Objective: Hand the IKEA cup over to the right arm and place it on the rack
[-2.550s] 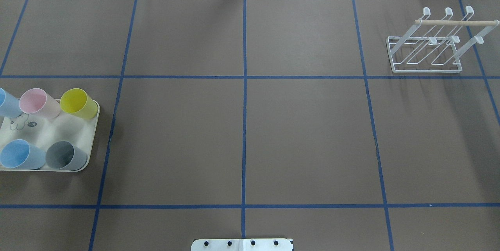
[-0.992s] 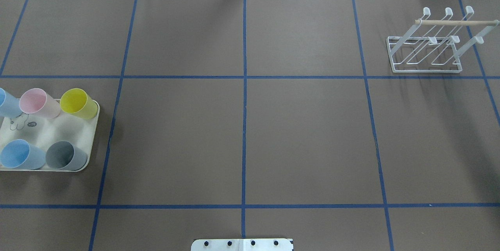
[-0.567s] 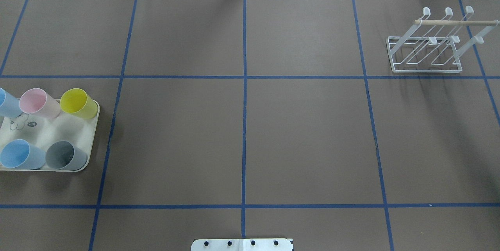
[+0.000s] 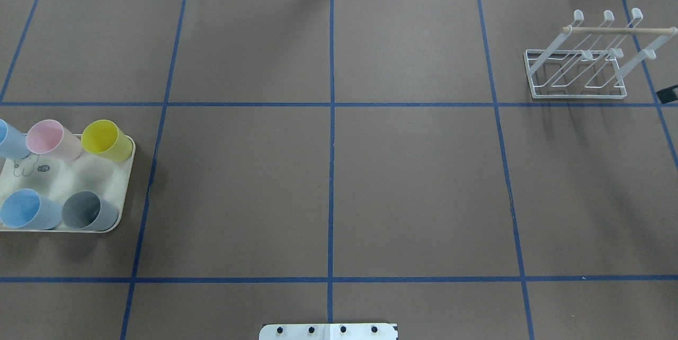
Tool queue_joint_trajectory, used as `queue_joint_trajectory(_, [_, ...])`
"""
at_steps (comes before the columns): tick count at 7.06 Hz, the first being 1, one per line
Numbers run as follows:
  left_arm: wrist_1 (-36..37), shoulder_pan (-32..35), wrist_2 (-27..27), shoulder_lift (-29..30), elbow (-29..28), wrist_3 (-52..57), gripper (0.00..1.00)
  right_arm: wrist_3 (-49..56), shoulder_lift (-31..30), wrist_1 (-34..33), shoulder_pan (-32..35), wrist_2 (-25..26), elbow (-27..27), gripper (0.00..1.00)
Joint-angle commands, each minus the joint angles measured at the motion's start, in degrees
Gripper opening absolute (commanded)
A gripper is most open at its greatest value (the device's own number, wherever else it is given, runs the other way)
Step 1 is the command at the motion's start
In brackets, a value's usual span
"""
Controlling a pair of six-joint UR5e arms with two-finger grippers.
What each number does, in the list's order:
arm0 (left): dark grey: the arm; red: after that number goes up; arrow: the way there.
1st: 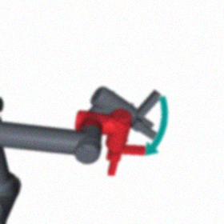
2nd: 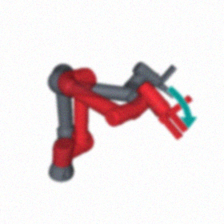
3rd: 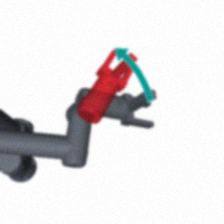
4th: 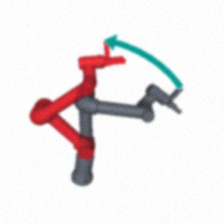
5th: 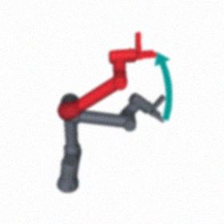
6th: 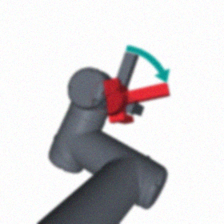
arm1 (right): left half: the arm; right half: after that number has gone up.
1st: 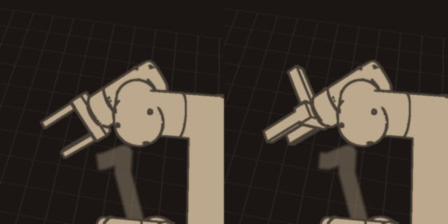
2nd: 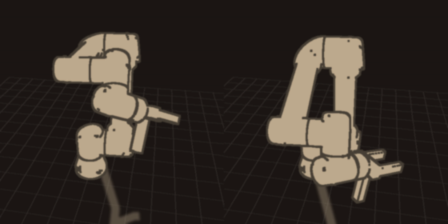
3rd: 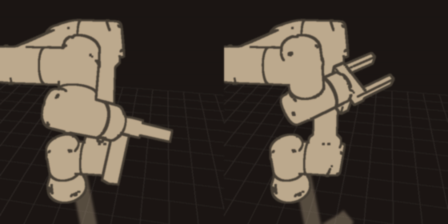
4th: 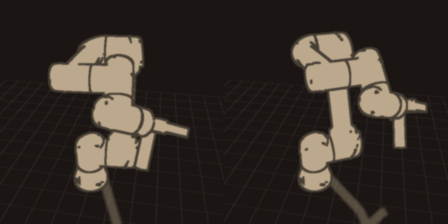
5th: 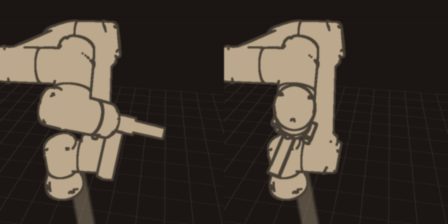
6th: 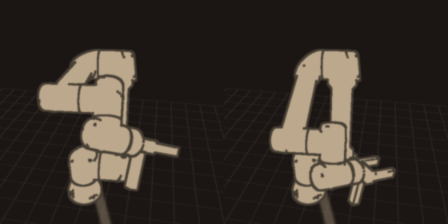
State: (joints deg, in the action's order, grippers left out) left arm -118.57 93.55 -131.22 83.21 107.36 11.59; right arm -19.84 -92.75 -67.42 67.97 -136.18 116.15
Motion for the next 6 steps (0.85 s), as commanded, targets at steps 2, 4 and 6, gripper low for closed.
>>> queue_joint_trajectory(2, [-16.8, -7.1, 0.3, -0.8, -11.3, -15.2, 1.0, -19.6, 3.7, 4.1, -14.9, 12.2, 3.7, 1.0])
queue_joint_trajectory(4, [-31.4, -13.8, 1.0, -1.0, -19.3, -26.7, 1.0, -21.1, 6.7, 2.1, -18.9, 15.6, 4.2, 1.0])
queue_joint_trajectory(6, [-36.2, -16.6, 1.0, -2.0, -23.3, -27.5, 1.0, -21.1, 14.2, -10.8, -20.5, 16.7, 5.4, 1.0])
